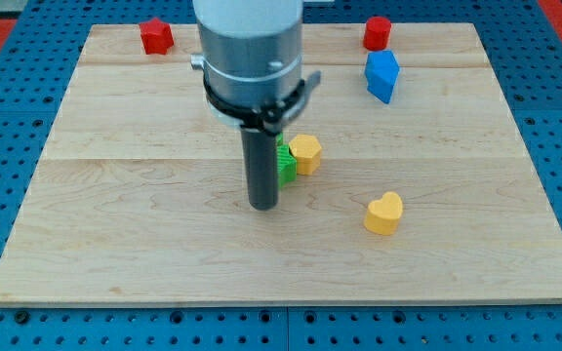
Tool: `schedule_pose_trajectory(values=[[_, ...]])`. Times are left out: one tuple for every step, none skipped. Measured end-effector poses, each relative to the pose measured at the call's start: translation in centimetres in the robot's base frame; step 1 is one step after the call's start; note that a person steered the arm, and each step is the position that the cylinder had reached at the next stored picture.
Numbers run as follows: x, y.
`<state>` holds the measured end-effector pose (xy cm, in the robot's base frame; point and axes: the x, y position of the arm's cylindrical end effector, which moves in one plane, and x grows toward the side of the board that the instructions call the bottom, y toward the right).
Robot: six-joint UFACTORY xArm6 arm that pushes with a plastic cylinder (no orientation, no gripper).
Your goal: Push the green blocks towards the center of the board
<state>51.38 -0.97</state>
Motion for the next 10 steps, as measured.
schedule_pose_trajectory(values=[[-1.6, 2.8], [-5.4, 3.6], [-7.9, 4.5], [-9.5, 4.0], [-7.3, 9.0], [-6.4, 6.2], [-6.7, 0.8], [-6.7, 2.3], [-6.3, 13.1], [-1.3, 17.9]])
